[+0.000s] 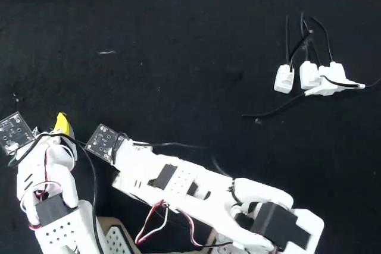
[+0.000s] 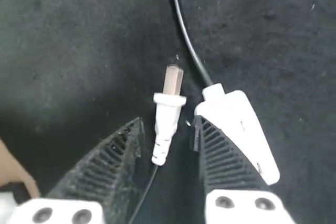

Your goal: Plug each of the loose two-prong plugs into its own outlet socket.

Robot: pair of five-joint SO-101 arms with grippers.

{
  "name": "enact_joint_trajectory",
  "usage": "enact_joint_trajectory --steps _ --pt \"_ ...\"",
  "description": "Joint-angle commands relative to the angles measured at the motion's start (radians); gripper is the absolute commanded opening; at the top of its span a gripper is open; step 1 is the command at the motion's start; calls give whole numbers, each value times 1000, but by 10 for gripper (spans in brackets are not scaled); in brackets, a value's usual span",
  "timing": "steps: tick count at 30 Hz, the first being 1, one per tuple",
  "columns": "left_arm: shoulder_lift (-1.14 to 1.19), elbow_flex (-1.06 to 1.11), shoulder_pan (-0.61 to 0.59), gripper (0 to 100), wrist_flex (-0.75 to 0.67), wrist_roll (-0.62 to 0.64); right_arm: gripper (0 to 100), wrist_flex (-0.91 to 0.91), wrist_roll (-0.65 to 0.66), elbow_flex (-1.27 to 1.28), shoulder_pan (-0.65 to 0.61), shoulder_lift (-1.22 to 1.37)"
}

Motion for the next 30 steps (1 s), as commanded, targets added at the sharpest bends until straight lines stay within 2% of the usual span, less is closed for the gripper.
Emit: enact_joint_trajectory --steps 1,7,14,16,18,20,26,30 --pt "-5 -64 -13 223 -12 12 145 -14 5 -91 21 51" --pt "-5 -74 -13 223 -5 12 145 98 3 -216 23 145" --pt "-5 -74 -13 223 -3 12 143 115 3 -239 23 173" --pt "-5 -74 -15 223 -3 12 107 121 8 -239 25 171" --pt "-5 -74 -15 223 -3 12 25 146 8 -252 38 174" --pt "-5 -74 -15 223 -3 12 21 160 5 -257 64 176" --pt "-5 -74 -15 223 -3 12 10 175 12 -196 118 91" --pt "-5 -73 -10 223 -3 12 10 282 21 -125 121 -74"
